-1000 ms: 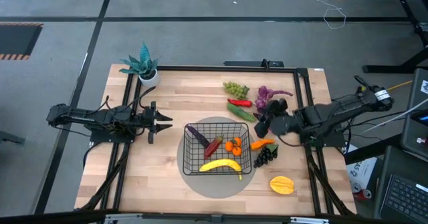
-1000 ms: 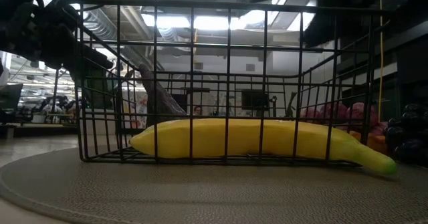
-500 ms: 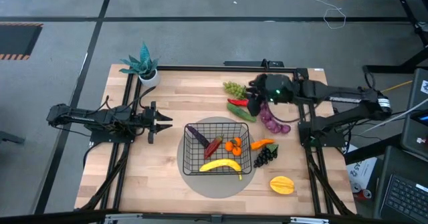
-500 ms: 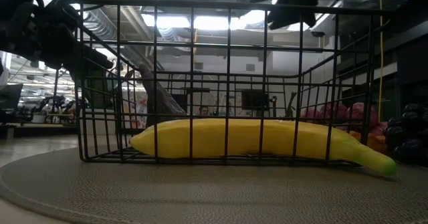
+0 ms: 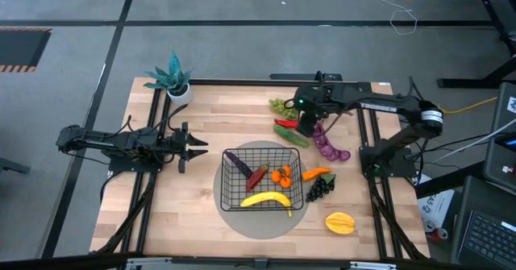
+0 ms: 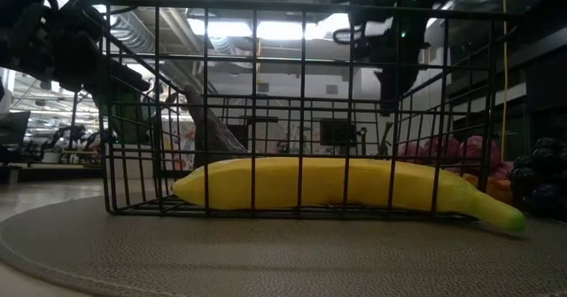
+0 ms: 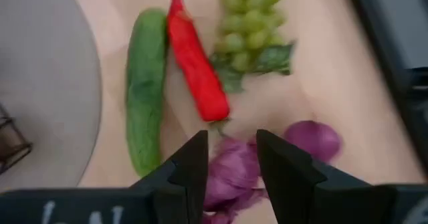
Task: Build produce basket
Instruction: Put the red chili pepper into the black wire basket
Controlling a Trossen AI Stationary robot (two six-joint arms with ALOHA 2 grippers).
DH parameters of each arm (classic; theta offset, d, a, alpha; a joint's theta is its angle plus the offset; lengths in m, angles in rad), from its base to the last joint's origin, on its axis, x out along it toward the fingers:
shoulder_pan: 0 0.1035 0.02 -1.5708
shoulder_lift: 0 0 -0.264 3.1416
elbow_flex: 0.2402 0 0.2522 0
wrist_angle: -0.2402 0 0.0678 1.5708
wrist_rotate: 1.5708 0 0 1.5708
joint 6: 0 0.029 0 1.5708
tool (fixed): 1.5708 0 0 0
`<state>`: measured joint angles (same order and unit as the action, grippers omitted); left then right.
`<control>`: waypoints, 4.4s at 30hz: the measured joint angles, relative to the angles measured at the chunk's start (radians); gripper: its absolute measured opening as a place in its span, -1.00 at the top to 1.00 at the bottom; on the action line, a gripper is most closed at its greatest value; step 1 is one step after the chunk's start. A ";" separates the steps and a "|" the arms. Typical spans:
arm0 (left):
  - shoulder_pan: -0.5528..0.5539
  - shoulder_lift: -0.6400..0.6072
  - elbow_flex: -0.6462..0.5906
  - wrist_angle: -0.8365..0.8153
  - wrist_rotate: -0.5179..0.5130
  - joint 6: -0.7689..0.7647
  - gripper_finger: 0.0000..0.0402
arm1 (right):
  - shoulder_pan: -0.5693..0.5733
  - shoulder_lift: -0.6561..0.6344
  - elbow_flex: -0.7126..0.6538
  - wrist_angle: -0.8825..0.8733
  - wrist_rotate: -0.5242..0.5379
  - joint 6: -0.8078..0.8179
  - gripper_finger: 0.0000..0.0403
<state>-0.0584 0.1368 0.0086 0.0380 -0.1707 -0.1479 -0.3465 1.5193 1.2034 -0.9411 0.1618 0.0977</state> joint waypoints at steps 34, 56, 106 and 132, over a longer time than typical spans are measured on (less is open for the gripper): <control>0.000 0.000 0.000 0.000 0.000 -0.001 0.40 | -0.097 0.337 0.002 0.176 -0.206 -0.211 0.35; 0.000 0.000 0.000 0.000 0.000 -0.001 0.40 | -0.096 0.341 0.000 0.230 -0.199 -0.075 0.35; 0.000 0.000 0.000 0.000 0.000 -0.001 0.40 | -0.087 0.347 0.010 0.123 -0.162 -0.055 0.00; 0.000 0.000 0.000 0.000 0.000 -0.001 0.40 | -0.083 0.404 0.068 0.096 -0.062 -0.051 0.50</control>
<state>-0.0584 0.1369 0.0086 0.0380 -0.1707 -0.1486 -0.4294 1.9234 1.2714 -0.8447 0.0996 0.0465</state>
